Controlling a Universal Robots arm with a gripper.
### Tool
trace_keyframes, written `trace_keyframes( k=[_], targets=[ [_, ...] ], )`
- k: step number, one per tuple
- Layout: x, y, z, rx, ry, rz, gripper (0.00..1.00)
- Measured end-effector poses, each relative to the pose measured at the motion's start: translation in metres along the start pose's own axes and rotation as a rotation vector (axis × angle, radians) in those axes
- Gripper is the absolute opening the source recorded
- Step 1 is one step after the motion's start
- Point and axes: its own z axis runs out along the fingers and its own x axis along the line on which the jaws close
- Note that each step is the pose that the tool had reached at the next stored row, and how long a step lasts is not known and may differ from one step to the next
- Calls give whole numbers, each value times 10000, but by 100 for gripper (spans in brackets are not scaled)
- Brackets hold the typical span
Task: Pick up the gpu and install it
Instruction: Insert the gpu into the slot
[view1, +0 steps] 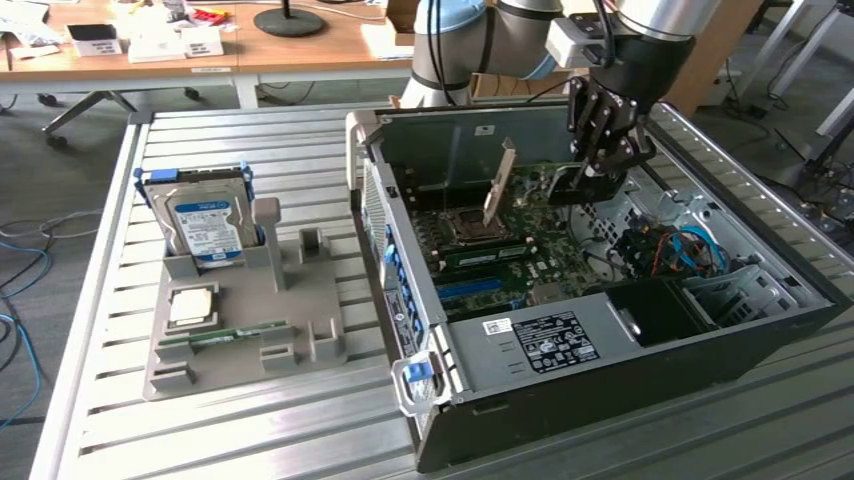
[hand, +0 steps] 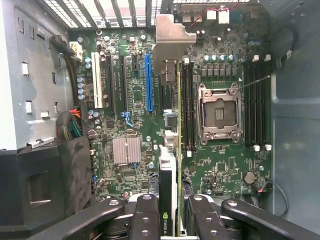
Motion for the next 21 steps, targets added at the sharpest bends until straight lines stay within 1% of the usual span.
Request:
trace_keyframes(
  k=[8,13,16,21],
  targets=[
    [0,1,0,1,-1,-1,27],
    [4,53,2,1,0,1,27],
    [4,56,2,0,-1,-1,27],
    [41,58,7,1,-3,1,27]
  ],
)
